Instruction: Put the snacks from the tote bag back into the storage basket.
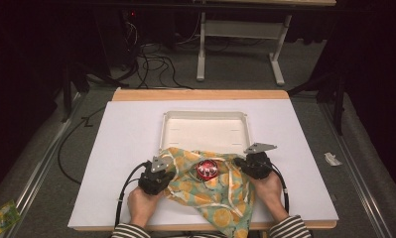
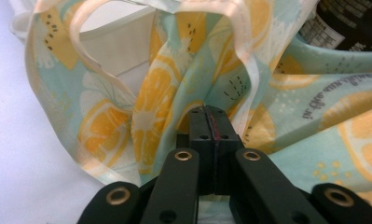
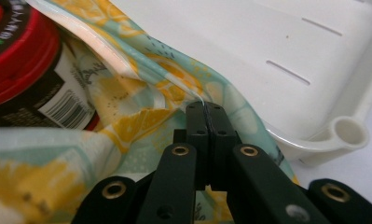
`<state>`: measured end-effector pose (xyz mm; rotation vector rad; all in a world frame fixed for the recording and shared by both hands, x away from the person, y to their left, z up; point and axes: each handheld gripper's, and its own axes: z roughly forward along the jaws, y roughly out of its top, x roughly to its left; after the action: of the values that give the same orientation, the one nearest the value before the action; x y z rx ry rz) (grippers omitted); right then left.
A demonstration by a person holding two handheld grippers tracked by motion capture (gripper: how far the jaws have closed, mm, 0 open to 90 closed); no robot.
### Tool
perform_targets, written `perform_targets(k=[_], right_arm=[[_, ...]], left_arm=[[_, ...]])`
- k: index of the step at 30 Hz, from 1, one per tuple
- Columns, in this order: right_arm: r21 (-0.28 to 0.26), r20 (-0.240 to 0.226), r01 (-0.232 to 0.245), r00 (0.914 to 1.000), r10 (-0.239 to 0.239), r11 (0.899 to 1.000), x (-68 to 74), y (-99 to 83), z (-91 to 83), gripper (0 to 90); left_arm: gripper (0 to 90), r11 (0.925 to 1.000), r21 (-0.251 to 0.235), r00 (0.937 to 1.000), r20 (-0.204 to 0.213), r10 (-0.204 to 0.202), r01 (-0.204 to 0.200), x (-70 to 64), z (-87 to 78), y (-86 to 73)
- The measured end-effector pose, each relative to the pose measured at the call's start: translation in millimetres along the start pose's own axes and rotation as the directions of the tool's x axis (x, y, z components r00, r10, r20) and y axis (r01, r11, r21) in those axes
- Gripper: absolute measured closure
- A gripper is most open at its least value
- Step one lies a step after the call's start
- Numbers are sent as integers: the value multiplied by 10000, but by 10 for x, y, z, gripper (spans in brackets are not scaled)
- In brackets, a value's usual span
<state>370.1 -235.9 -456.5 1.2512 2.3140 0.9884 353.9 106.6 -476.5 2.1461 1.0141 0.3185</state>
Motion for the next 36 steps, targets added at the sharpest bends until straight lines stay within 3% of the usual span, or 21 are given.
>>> perform_targets(k=[5,13,16,19,23,26,30,33,36], right_arm=[[234,12,-19,10000,18,9997,16,-8,66,900],[381,-26,-39,10000,40,9993,-58,-105,34,900],[341,3,99,10000,-99,9994,-41,-108,9,900],[285,-81,261,9996,-259,9993,-14,-99,-8,900],[257,-85,396,9992,-394,9989,21,-88,-12,900],[209,-101,345,9994,-343,9992,38,-84,-17,900],[175,-107,389,9992,-387,9991,38,-85,-29,884],[128,-63,451,9990,-450,9989,30,-92,-44,879],[123,-44,441,9990,-441,9990,19,-105,-52,872]], left_arm=[[900,10000,43,10000,-52,-41,41,5,-7,-2],[879,9998,158,9999,-71,82,-81,-12,-81,-17],[769,9992,-409,10000,2,-51,51,-43,-160,-4],[587,9923,-1202,9983,-529,241,-303,-153,-293,41],[525,9846,-1633,9969,-564,540,-625,-313,-401,149],[488,9878,-1392,9975,-225,675,-699,-420,-361,206],[483,9864,-1152,9929,40,1185,-1173,-581,-234,189],[498,9917,-537,9931,7,1174,-1172,-593,-118,86],[513,9934,-100,9931,-292,1135,-1139,-552,-78,-20]])
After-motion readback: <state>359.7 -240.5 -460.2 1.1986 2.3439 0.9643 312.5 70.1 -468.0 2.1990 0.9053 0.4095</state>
